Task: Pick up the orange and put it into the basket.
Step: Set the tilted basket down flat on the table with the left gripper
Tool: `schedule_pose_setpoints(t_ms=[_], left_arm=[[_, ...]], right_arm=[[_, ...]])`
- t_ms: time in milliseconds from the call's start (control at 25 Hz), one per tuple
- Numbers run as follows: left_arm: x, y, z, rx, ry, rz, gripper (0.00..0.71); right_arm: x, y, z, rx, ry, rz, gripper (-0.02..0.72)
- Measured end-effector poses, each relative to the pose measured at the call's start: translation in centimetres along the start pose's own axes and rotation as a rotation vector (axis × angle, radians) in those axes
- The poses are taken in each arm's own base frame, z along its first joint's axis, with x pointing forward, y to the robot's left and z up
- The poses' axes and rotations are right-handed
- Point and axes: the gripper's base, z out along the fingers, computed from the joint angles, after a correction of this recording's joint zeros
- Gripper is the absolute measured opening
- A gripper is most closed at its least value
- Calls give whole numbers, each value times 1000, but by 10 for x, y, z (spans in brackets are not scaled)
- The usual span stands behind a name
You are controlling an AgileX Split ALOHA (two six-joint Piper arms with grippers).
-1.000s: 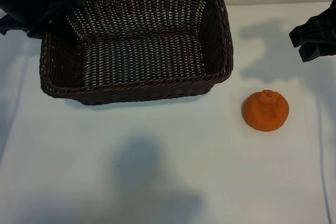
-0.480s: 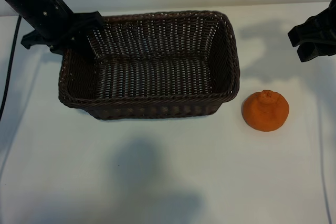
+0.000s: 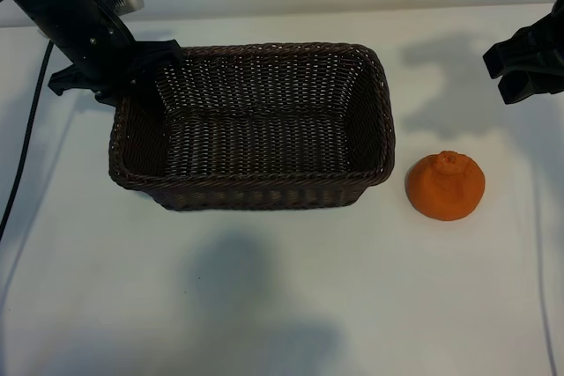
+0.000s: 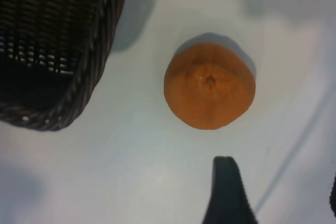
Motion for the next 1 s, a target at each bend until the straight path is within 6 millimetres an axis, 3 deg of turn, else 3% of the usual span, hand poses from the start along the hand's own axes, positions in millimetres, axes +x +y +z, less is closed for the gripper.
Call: schedule_pose_setpoints(t_ms=[360,600,1000], left_arm=[[-8,0,3,-1,-77,-1,175],[-11,-11,20,-7,-65,25,174],[-14,-17,28,-8,-79,14,174]], right_arm=[[0,0,0,0,-4,0,456],[-1,0,0,0,-10,0,456],[-1,0,0,-1,-10,1,456]])
